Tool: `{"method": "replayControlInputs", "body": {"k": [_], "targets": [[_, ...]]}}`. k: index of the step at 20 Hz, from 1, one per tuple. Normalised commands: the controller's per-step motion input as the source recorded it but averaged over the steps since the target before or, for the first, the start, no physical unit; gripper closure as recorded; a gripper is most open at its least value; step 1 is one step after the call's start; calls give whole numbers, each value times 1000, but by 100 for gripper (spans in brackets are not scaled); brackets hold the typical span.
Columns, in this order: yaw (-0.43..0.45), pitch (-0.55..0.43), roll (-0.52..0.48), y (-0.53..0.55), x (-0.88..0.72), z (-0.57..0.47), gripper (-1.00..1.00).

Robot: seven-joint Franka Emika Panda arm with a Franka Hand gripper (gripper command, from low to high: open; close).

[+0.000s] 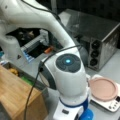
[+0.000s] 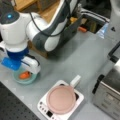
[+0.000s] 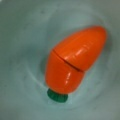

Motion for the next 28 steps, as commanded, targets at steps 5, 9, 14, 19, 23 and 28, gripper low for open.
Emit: {"method": "replayControlInputs", "body": {"k": [5,9,14,19,23,28], "targets": [[-10,-46,261,-87,11,-100,-100],[-10,-84,268,-98,-35,-95,-100],[10,-111,261,-138,-80,-92,-100],[25,-133,261,-189,-96,-95,-100],[-63,-108,217,-164,-82,-72,-100],[-105,-108,166,-85,-51,-76,-100]]}}
